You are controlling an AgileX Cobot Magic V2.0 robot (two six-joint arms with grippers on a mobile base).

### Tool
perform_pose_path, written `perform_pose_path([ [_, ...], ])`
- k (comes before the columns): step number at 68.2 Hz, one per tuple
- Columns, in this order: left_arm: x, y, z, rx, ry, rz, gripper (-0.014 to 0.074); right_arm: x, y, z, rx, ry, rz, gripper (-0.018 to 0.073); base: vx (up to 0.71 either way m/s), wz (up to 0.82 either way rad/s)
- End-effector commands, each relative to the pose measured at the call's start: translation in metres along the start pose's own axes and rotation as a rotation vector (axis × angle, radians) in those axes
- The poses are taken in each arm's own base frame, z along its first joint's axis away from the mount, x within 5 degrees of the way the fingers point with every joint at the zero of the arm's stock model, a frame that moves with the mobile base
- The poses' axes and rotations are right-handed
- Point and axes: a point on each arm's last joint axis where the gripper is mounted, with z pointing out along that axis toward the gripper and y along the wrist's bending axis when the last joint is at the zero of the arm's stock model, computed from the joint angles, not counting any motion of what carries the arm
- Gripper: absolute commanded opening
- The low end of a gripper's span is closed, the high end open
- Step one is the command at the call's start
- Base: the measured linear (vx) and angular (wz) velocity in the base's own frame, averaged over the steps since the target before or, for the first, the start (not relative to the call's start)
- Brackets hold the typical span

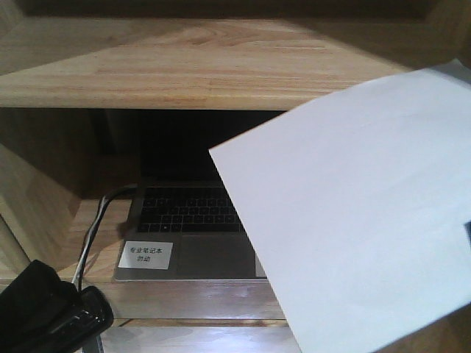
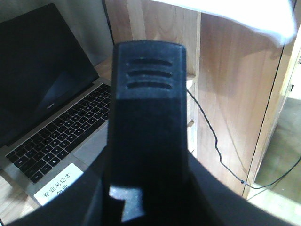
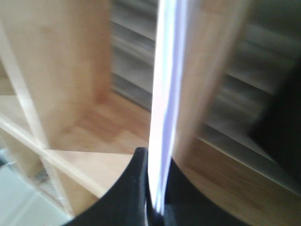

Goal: Grab stapler and paper to desk for stapling
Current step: 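Pinch the white paper sheets with the right gripper and pull them off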

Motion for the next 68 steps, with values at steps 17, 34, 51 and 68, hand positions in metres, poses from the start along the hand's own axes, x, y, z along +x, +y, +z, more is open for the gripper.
perform_pose_path([
  [17,-0.016,0.004,-0.004,-0.042,-0.109,-0.040,-0.0006,0.001,0.016,-0.013,-0.121,-0.002,-0.045,-0.0003,0.00,0.00],
  [34,-0.016,0.004,-0.004,-0.042,-0.109,-0.040,-0.0006,0.000,0.016,-0.015,-0.109,-0.003,-0.017,-0.0003,0.00,0.00],
  [51,-0.016,0.004,-0.004,-0.042,-0.109,-0.040,-0.0006,0.003,0.017,-0.015,-0.115,0.022,-0.050,-0.0003,0.00,0.00],
  [68,-0.016,0.004,-0.004,-0.042,-0.109,-0.040,-0.0006,0.005,0.017,-0.015,-0.119,0.046,-0.074,-0.0003,0.00,0.00],
])
